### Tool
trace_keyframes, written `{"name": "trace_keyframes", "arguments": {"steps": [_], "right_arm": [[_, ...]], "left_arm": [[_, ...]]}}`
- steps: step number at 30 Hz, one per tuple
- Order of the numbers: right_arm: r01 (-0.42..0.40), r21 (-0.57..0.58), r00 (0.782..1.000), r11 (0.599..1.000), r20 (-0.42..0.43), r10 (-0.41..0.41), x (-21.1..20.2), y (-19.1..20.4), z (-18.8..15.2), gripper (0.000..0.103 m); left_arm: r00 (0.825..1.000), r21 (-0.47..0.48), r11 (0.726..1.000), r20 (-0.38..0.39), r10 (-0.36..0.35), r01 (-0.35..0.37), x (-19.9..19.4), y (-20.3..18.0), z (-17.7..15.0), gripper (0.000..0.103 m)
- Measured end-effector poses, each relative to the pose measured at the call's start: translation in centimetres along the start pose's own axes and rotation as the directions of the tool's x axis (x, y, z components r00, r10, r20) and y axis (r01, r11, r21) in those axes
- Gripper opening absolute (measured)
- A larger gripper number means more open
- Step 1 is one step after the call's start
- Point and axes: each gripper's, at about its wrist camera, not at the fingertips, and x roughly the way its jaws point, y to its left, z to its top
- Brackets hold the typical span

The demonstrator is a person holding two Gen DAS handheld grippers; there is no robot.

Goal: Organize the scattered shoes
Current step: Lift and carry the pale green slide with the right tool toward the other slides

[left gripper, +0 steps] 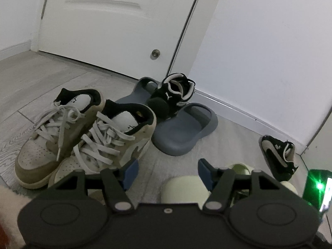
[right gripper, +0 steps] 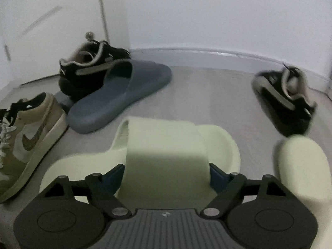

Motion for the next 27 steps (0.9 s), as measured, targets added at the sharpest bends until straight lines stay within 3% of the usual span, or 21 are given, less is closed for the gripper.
{"name": "trace_keyframes", "arguments": {"steps": [5,8,11,14,18,20,22,24,27], "right_arm": [[-0.058,0.114,0.994,0.992,-0.089,0.068,-2.5,-0.7,-1.3,0.091],[-0.147,0.187,0.975,0.971,-0.14,0.175,-3.8,-1.2,-2.1,0.093],[-0.208,0.178,0.952,0.962,-0.19,0.241,-4.9,-1.1,-2.7,0.093],[-0.218,0.094,0.96,0.971,-0.161,0.231,-6.8,-0.9,-2.9,0.094],[-0.231,-0.206,0.972,0.951,-0.016,0.233,-9.5,0.5,-2.8,0.103],[-0.24,-0.356,0.964,0.903,0.026,0.266,-9.6,1.1,-2.7,0.103],[-0.255,-0.517,0.954,0.817,0.004,0.301,-8.4,1.8,-2.4,0.103],[-0.263,-0.609,0.952,0.748,-0.041,0.302,-6.6,2.2,-2.0,0.103],[-0.215,-0.683,0.968,0.698,-0.054,0.246,-4.1,2.4,-1.8,0.103]], "left_arm": [[1.0,0.007,1.0,0.004,0.001,-0.001,-0.1,-0.1,0.0,0.066],[1.0,0.007,1.0,0.007,-0.001,0.001,-0.2,-0.1,0.0,0.067],[1.0,0.001,1.0,0.01,-0.005,0.005,-0.3,0.0,0.0,0.067],[1.0,0.002,1.0,0.013,-0.005,0.005,-0.4,0.0,0.0,0.068],[1.0,0.001,1.0,0.013,-0.006,0.006,-0.4,0.0,0.0,0.068],[1.0,0.003,1.0,0.011,-0.006,0.006,-0.3,0.0,0.0,0.068],[1.0,0.003,1.0,0.01,-0.006,0.006,-0.3,0.0,0.0,0.068],[1.0,-0.003,1.0,0.011,-0.008,0.008,-0.3,0.1,0.0,0.068],[1.0,-0.015,1.0,0.009,-0.008,0.008,-0.3,0.3,0.0,0.068]]}}
